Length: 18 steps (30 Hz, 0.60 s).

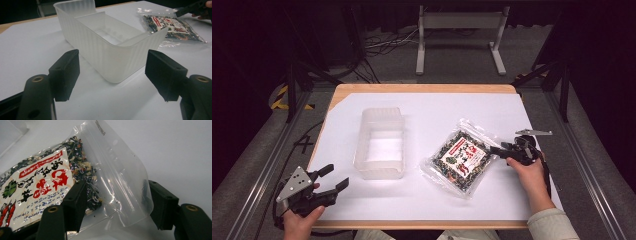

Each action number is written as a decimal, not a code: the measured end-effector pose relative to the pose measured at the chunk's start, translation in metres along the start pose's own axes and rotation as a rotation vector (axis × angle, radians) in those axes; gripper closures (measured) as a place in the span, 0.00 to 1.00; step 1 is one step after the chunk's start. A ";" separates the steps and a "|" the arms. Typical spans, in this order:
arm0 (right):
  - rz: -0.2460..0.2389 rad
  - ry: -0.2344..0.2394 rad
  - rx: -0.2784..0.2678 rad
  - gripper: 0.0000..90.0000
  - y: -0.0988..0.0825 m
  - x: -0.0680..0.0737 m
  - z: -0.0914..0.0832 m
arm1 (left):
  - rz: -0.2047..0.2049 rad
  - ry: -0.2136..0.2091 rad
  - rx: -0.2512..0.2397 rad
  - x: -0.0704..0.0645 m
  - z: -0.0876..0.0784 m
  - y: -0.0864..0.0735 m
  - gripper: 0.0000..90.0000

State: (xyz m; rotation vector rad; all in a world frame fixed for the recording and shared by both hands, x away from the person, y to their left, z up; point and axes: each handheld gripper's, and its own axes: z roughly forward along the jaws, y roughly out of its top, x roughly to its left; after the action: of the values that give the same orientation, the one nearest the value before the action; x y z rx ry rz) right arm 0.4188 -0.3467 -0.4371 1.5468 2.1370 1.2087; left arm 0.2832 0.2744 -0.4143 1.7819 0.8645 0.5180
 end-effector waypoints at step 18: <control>-0.020 -0.015 0.023 0.86 0.000 0.003 -0.004 | 0.018 -0.002 0.013 -0.001 0.002 0.000 0.32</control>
State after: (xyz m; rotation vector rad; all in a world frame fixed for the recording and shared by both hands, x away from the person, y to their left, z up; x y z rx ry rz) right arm 0.4147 -0.3456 -0.4339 1.5356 2.1592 1.1669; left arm 0.2842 0.2720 -0.4151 1.8031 0.8535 0.5230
